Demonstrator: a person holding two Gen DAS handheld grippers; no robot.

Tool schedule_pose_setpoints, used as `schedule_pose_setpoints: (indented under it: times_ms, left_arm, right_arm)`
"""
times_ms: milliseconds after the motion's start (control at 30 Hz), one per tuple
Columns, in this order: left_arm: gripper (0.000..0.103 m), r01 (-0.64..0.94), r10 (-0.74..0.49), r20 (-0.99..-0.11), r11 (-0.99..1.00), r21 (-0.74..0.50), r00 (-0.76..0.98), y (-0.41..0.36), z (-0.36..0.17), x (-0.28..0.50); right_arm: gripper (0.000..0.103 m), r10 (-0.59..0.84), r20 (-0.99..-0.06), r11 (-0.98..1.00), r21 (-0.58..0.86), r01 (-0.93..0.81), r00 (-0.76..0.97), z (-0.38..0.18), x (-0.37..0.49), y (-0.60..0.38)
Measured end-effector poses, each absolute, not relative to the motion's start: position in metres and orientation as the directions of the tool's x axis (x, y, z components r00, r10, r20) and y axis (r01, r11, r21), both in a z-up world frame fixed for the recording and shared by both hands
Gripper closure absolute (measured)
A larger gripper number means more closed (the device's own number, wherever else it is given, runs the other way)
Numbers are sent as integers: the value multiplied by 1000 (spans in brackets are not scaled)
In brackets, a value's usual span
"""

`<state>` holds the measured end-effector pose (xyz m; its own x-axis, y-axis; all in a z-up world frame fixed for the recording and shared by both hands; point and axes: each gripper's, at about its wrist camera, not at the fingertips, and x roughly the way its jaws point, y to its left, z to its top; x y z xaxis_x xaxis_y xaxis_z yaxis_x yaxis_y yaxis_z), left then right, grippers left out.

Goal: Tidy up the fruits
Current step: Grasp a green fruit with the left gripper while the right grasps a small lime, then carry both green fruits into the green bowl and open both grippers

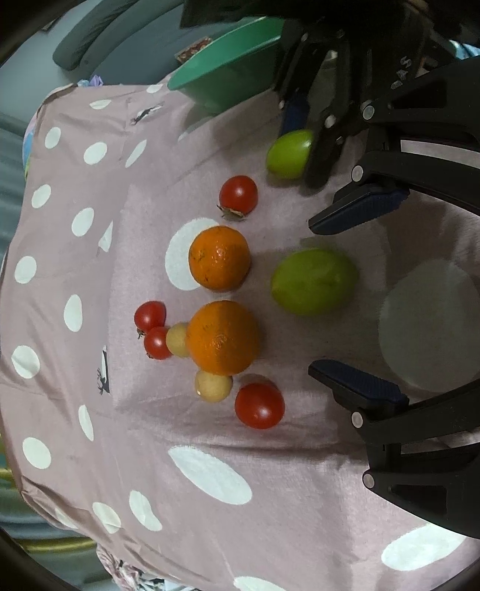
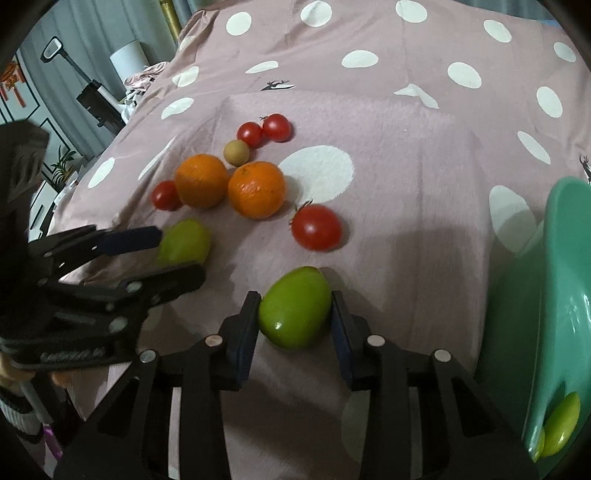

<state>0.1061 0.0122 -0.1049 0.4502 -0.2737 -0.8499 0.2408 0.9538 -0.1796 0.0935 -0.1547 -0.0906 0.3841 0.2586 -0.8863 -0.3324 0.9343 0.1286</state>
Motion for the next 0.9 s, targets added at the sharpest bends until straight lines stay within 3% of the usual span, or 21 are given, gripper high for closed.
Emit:
schedule_pose_setpoints:
  times_ms: [67,333,400,900]
  left_arm:
    - [32,231,-261,-851,958,-170,455,11,-106,107]
    - [52,238,-217,-859,965,-115,464,3,-108,109]
    - [66,245,-212,-858,964,-104,468,2,-108,109]
    - [67,230,-284,-837,953,-195,467,20,-93,101]
  right_arm:
    - [65,271,-885,930,139,-340,379,-91,91,-155]
    - [65,302,-877,920,166,-355,373,-91,90,-155]
    - [65,305,-876,919,168,-356,373,-91,90,-155]
    - [65,333,-868,911,194,-364,369,-90,87,-155]
